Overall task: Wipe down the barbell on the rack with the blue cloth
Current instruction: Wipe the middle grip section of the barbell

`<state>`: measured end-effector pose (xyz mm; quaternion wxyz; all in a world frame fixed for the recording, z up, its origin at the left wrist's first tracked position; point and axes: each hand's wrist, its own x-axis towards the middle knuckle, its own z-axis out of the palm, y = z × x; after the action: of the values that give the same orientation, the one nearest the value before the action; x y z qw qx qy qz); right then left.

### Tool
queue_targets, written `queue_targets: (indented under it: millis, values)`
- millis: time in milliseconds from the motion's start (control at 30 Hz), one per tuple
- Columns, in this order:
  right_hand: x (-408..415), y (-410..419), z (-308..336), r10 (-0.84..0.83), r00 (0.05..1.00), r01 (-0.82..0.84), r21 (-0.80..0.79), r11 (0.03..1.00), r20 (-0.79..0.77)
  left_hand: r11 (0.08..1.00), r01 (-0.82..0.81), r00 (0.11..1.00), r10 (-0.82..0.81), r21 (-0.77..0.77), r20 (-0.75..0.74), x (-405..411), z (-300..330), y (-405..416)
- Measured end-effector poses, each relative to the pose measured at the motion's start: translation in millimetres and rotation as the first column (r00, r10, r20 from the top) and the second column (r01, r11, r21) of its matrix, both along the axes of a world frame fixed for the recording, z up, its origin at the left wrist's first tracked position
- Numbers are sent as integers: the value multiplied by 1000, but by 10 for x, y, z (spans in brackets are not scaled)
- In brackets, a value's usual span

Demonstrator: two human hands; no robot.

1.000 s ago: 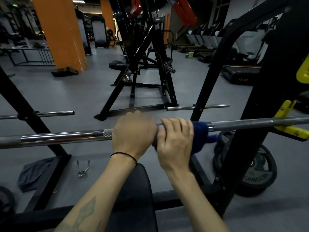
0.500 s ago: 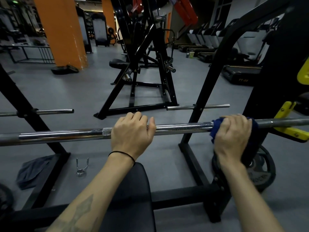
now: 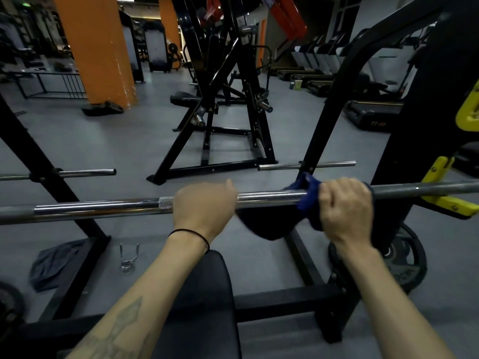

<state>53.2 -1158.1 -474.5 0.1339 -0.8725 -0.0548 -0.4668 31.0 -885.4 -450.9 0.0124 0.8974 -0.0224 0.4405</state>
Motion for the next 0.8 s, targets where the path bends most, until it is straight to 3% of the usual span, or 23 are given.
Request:
queue_targets:
  millis: [133,633,800]
  values:
    - [30,-442,53,-77,996,81,85,993,-50,1000,-21,999,21,-6,-37,13,-18,9]
    - [0,-370,81,-122,984,136,113,984,-127,998,-42,998,39,-55,-53,14,10,-45]
    - [-1,-135,80,-176,971,211,239,948,-159,999,-25,998,22,-42,-59,14,-22,-37]
